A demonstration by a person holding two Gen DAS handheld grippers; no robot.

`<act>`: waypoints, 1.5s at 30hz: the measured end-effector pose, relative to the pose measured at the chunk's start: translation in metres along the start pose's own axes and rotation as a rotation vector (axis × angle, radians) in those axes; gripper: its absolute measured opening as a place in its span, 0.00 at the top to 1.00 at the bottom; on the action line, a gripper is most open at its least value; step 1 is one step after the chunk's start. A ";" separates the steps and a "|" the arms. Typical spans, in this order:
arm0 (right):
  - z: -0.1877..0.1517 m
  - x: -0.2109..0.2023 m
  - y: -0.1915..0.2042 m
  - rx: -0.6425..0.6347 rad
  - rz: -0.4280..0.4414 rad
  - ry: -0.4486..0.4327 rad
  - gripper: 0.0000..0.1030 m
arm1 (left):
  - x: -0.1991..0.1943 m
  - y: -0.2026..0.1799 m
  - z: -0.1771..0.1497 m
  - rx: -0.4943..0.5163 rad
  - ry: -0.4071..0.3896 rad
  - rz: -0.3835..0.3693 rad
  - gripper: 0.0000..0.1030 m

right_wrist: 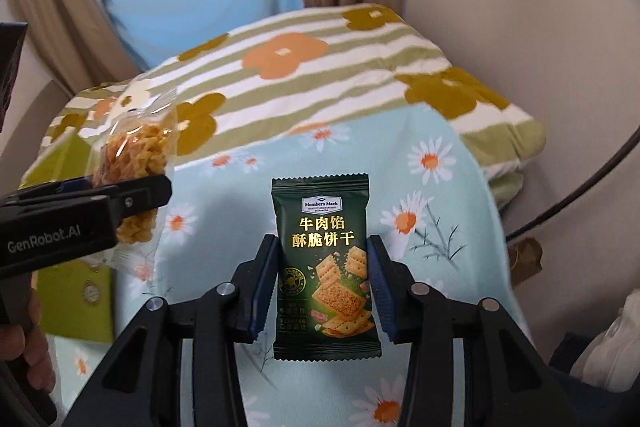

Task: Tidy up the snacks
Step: 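Carry both packets over the yellow box and open both tools to drop them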

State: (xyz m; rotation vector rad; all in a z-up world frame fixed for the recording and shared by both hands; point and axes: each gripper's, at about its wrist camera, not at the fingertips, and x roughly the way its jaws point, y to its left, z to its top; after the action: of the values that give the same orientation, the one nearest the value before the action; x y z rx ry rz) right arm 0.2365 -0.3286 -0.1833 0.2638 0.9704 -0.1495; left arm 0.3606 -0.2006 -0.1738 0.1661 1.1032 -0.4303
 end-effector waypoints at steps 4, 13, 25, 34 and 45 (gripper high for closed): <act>0.012 -0.034 0.013 -0.079 0.048 -0.048 0.61 | -0.043 0.005 0.001 -0.044 -0.075 0.001 0.28; 0.035 -0.088 0.079 -0.239 0.218 -0.151 0.61 | -0.143 0.054 -0.007 -0.180 -0.235 0.018 0.28; 0.051 -0.111 0.211 -0.348 0.385 -0.189 0.61 | -0.217 0.208 -0.058 -0.361 -0.315 0.134 0.28; 0.048 -0.091 0.317 -0.323 0.401 -0.159 0.61 | -0.189 0.322 -0.095 -0.385 -0.191 0.139 0.28; 0.040 -0.055 0.375 -0.268 0.305 -0.092 0.61 | -0.114 0.382 -0.093 -0.313 -0.027 0.038 0.23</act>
State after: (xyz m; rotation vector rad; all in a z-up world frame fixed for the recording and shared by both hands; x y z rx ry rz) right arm 0.3279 0.0197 -0.0583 0.1537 0.8368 0.2446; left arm 0.3999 0.2062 -0.1447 -0.0940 1.1250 -0.2209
